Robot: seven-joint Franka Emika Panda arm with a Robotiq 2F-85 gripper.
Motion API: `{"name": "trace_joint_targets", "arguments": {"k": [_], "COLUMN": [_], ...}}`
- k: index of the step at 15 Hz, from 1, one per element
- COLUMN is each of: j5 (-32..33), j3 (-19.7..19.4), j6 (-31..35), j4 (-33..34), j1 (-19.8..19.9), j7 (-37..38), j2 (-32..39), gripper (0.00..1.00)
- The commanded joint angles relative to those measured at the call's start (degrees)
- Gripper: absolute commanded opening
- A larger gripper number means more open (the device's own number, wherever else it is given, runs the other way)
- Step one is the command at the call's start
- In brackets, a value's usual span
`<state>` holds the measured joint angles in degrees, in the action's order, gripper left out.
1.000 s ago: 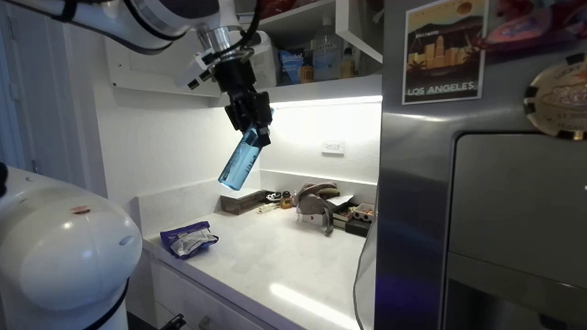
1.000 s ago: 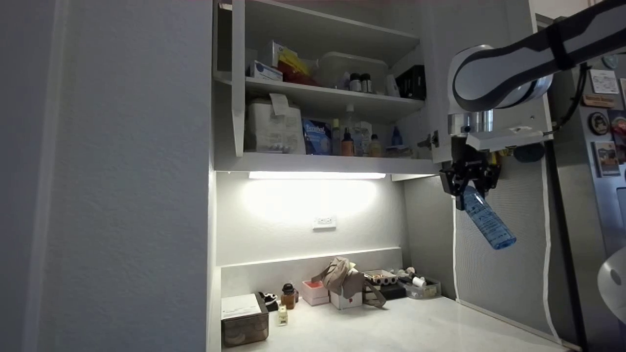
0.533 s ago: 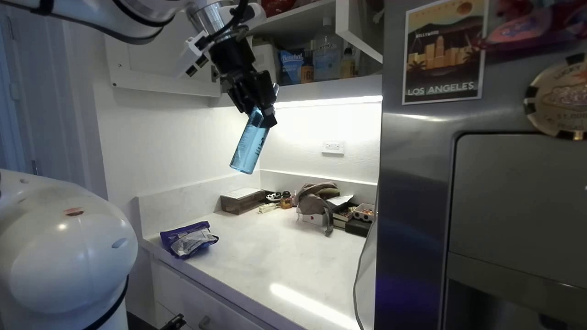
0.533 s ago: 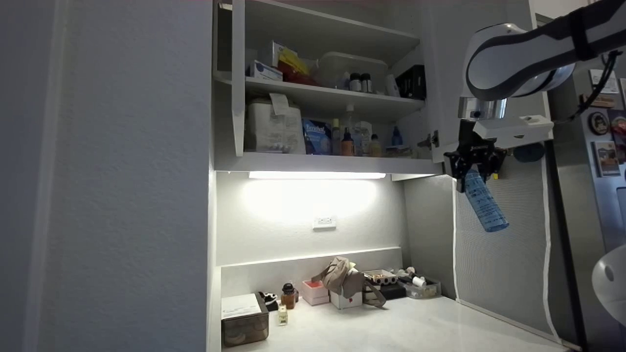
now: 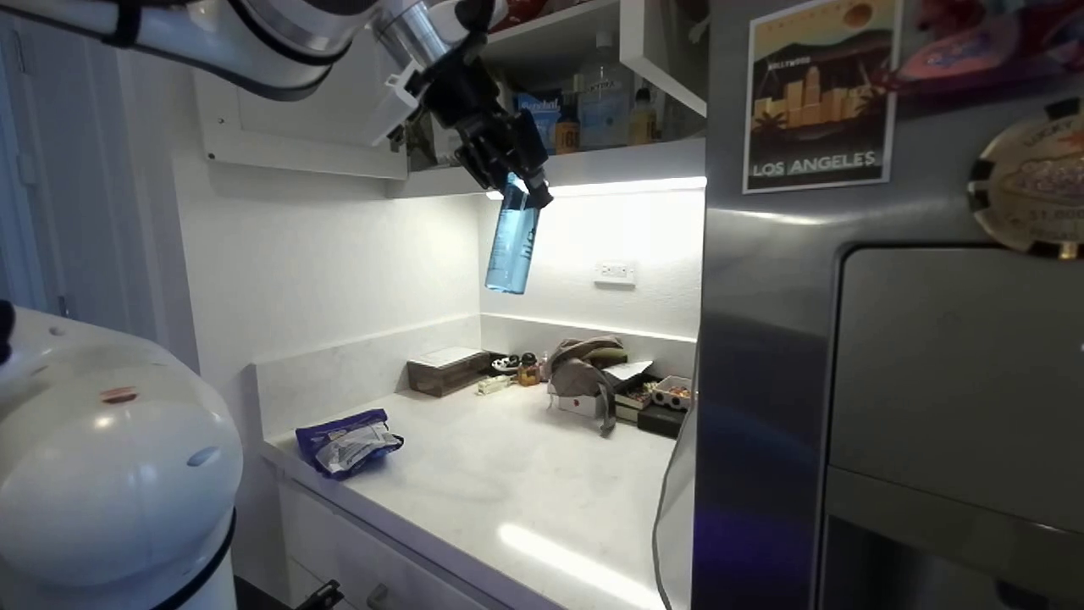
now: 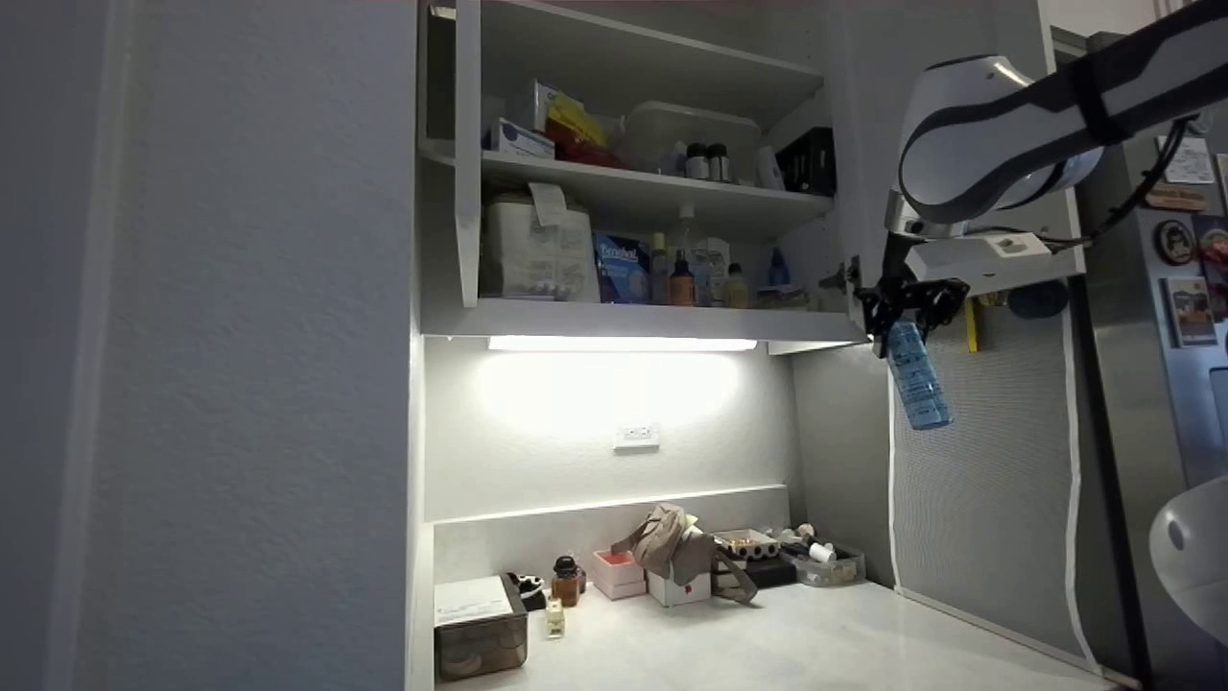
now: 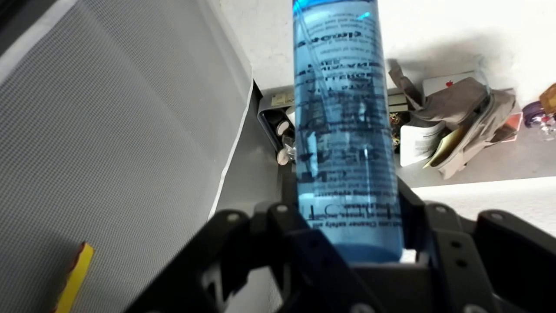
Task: Put the spray bottle inside the cabinet
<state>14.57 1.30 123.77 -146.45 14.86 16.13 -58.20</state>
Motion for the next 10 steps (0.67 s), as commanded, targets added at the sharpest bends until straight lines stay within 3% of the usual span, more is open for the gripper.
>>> {"name": "trace_joint_targets", "arguments": {"k": [1,7,8,10], "j5": [1.53,1.18,0.54,0.63], "j3": [1.70,2.96,1.67,1.72], "j6": [5.42,7.46,7.38,7.36], "j4": [3.58,9.17,5.48,7.14], "j1": [2.50,3.77,2.44,2.37], "j7": [1.87,1.96,0.31,0.37], "j2": [6.48,14.00,11.03,12.86], "gripper": [0.26,0.26,0.51,0.51]}}
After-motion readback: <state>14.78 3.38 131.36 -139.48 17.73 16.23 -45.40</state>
